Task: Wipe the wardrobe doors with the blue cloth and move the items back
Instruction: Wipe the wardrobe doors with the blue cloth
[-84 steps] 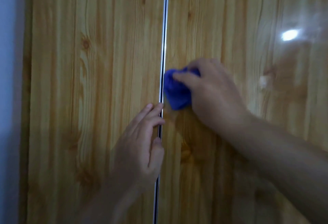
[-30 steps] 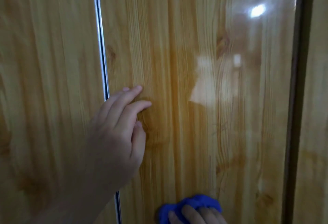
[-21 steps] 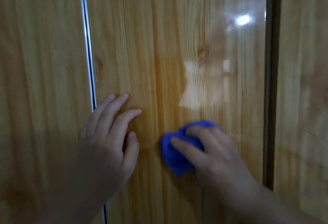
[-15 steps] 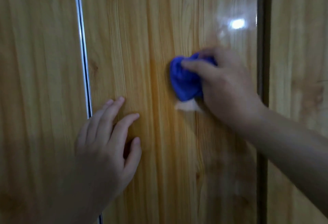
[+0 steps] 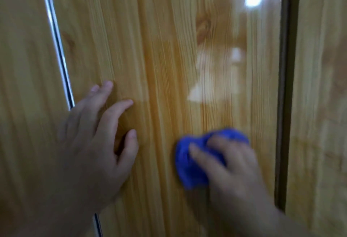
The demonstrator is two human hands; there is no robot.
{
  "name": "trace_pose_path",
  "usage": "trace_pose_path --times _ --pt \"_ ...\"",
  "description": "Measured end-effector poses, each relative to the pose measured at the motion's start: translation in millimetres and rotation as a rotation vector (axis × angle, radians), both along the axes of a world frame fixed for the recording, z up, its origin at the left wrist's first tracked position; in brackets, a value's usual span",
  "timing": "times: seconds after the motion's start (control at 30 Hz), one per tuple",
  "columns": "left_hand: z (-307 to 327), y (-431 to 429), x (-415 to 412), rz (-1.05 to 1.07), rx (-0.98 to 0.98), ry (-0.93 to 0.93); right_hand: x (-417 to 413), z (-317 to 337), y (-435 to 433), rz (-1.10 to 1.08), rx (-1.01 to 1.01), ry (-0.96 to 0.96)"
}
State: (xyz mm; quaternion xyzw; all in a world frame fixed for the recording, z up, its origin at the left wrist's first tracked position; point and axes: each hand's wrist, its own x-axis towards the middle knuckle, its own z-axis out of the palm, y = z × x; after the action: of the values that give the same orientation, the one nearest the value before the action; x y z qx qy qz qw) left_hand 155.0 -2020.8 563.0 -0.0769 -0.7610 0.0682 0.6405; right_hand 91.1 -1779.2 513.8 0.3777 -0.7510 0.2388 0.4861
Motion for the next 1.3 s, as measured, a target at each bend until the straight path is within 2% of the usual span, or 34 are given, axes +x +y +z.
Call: trace_pose_path --times 0.07,0.13,0.2,0.27,0.37,0.47,0.6,0.73,0.83,1.0,1.13,1.2,1.3 --pt "-0.6 -0.9 1.1 0.007 -0.017 0.014 9.1 -69.3 1.1 -0.102 0.249 -0.025" --pt "-1.2 -0.3 2.0 0.016 -0.02 0.01 9.8 -108.3 7.1 -0.151 0.401 -0.091" --pt "-0.5 0.7 2.9 0.025 -0.023 -0.002 11.1 -111.2 11.5 -0.1 0.483 -0.144" --pt "-0.2 1.2 3.9 0.041 -0.024 -0.006 11.0 -94.3 17.8 -0.054 0.505 -0.036" --pt "1.3 2.7 6.1 0.058 -0.01 -0.004 -1.0 -41.7 24.8 -0.028 0.302 0.171" --pt "2.7 5.4 7.9 0.072 0.006 -0.031 -18.1 45.3 36.0 -0.165 0.187 0.337" --pt "0.4 5.1 5.0 0.079 -0.005 -0.012 -25.9 151.9 44.7 -0.144 -0.112 0.353" --pt "-2.6 1.1 -0.1 0.049 -0.04 0.039 -27.2 172.6 43.7 -0.095 -0.25 0.294" --pt "-4.9 2.9 -0.6 0.058 -0.007 0.039 -28.6 132.2 28.3 -0.113 -0.245 0.34" --pt "-4.2 3.0 1.5 0.064 -0.009 0.018 -27.8 -6.4 -2.4 -0.062 -0.125 0.364" --pt "-1.0 4.8 6.8 0.057 0.012 0.002 -6.0 -119.1 -15.2 0.028 0.052 0.237" --pt "0.1 5.4 11.6 0.066 0.004 -0.021 2.1 -148.0 -15.2 0.032 0.121 0.185" --pt "-13.8 1.9 23.7 0.016 0.008 -0.057 6.3 -149.1 -10.6 0.055 0.152 0.121"
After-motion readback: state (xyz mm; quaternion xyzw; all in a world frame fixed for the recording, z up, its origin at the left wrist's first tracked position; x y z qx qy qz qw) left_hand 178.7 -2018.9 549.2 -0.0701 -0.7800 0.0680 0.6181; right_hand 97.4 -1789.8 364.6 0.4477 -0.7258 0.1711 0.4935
